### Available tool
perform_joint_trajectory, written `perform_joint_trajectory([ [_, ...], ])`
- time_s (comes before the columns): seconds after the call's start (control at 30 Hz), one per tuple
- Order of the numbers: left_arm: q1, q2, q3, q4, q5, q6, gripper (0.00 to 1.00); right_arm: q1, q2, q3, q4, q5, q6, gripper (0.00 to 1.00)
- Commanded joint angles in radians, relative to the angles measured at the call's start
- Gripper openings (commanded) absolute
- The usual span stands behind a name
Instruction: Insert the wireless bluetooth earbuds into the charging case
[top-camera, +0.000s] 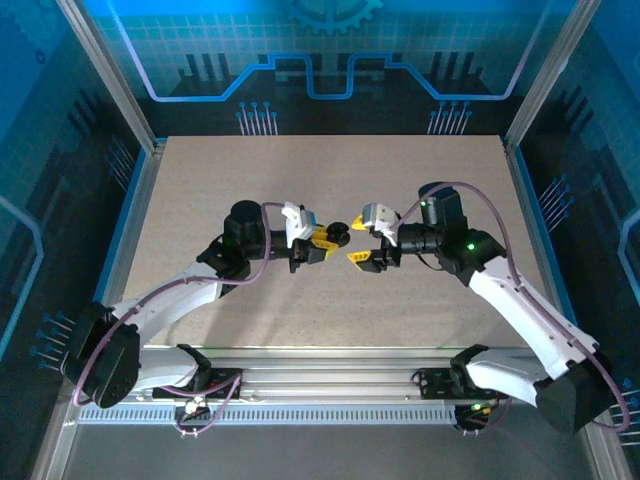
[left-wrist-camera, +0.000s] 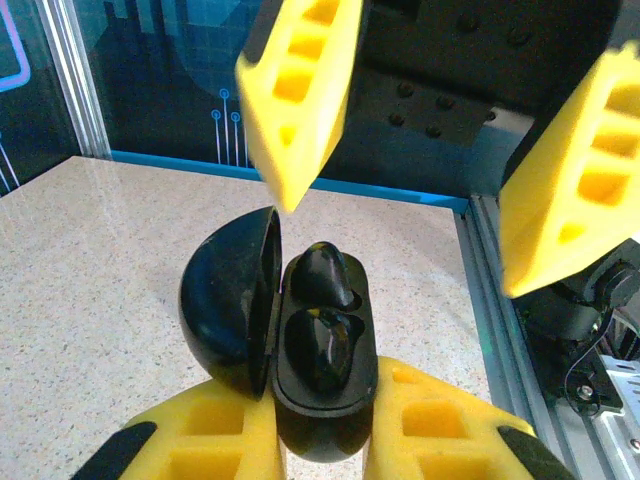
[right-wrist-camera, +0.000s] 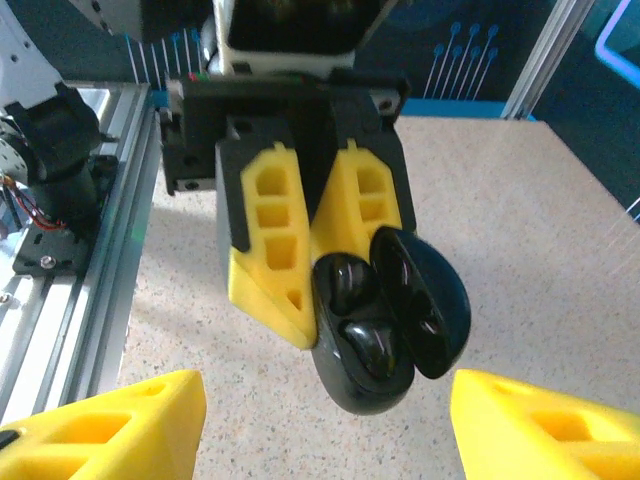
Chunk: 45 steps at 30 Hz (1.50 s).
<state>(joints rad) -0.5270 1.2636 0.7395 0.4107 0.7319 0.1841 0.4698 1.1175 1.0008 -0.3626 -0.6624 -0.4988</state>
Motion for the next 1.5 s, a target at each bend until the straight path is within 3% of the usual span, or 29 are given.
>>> perform_joint_trajectory([
  [0.0,-0.010,-0.026,0.033,-0.014,0.037,0.035,0.15,-0.010,0.028,0.028,-0.003,-0.001,-0.027,0.67],
  [0.3,-0.011,-0.050,0.023,-0.022,0.029,0.047,0.15,-0.010,0.101,0.061,0.007,-0.059,-0.028,0.66],
  [0.7,-0.014,-0.049,0.023,-0.048,0.012,0.067,0.15,-0.003,0.098,0.093,-0.082,-0.163,-0.155,0.57],
  [1.03,-0.014,-0.045,0.018,-0.047,0.008,0.072,0.15,-0.024,0.020,0.075,-0.090,-0.131,-0.188,0.51],
  [1.17,-0.014,-0.046,0.020,-0.044,0.026,0.076,0.15,-0.024,0.056,0.099,-0.090,-0.090,-0.175,0.51],
  [1.47,-0.019,-0.055,0.015,-0.040,0.035,0.085,0.15,-0.019,0.145,0.155,-0.142,-0.153,-0.203,0.46],
])
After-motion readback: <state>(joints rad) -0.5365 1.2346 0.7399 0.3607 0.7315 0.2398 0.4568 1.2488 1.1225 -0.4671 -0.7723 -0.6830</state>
